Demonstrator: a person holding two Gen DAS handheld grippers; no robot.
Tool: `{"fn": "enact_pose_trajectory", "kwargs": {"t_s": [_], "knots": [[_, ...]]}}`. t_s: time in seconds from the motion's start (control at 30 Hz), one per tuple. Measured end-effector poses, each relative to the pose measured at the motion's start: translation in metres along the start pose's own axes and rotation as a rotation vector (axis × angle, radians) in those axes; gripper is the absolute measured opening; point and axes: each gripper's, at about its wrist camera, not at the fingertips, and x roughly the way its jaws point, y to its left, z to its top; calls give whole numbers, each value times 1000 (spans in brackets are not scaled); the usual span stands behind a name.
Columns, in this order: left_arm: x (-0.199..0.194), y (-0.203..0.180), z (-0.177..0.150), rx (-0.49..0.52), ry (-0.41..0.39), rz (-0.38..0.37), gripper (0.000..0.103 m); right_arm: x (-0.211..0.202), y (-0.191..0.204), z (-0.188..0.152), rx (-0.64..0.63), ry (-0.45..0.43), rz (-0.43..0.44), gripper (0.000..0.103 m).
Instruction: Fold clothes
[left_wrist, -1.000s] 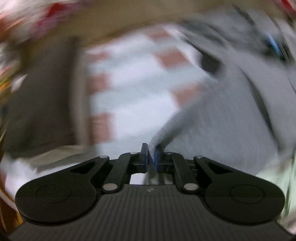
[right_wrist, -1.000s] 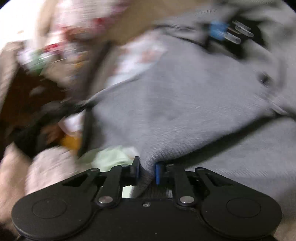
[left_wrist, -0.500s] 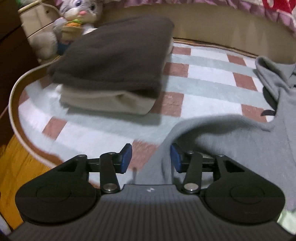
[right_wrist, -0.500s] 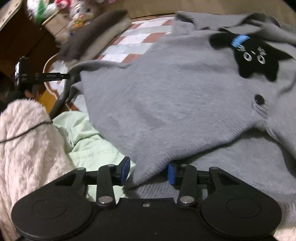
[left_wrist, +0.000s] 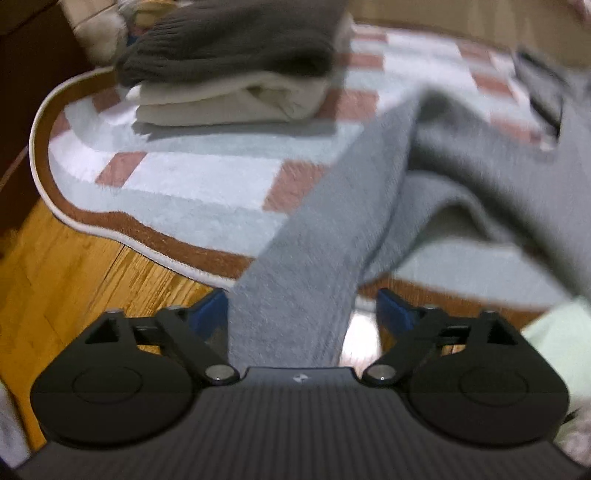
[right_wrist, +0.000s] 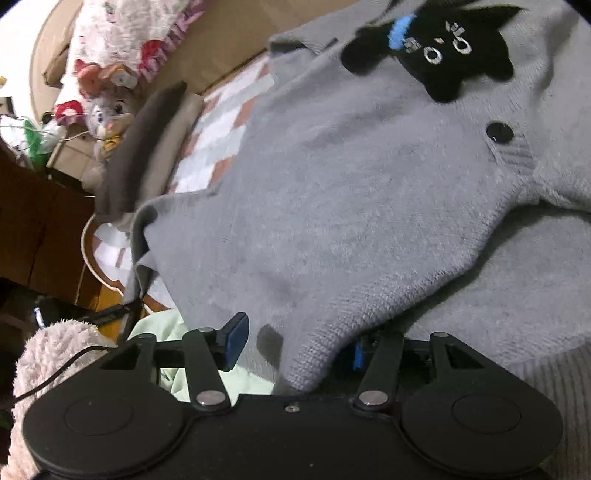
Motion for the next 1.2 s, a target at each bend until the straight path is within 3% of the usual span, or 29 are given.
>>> {"fn": "enact_pose_trajectory", "kwargs": {"t_s": [0.07,0.1,0.13,0.17,0.2,0.23,0.33,0.4,0.53,0.73,0.83,1.0,1.1,1.17,1.2], "knots": [[-1,-3,-1,6,-15,32,100,0,3,-2,-21,-9,-6,58],[-1,2,0,-36,-12,28,85,-1,4,-2,-35,-14,-12,58],[-2,7,1,-77,-9,23,61,-1,6,-2,-48,-17,-15,58],[-6,11,4,-96,-17,27,53,-1,7,-2,-58,-19,-17,54],[-11,14,9,-101,-32,36,23,-1,9,-1,-69,-24,-13,47],[-17,17,14,-105,-48,46,10,-2,10,0,-81,-30,-5,21],[-38,36,33,-162,-120,80,10,-8,11,7,-85,-34,38,13],[-56,63,50,-265,-186,89,10,-15,15,9,-108,-32,73,10],[-78,100,80,-378,-283,80,10,-25,19,8,-100,-6,142,10],[-84,104,121,-361,-316,72,10,-44,25,15,27,23,281,10],[-93,110,135,-365,-330,93,10,-55,37,15,69,96,309,10],[-103,128,137,-385,-322,157,10,-61,49,-4,147,177,388,10],[-90,140,128,-413,-269,212,10,-49,68,-19,109,229,402,10],[-68,145,119,-418,-183,253,11,-36,79,-31,47,261,355,10],[-58,142,115,-414,-144,259,14,-26,85,-36,-6,260,279,10]]}}
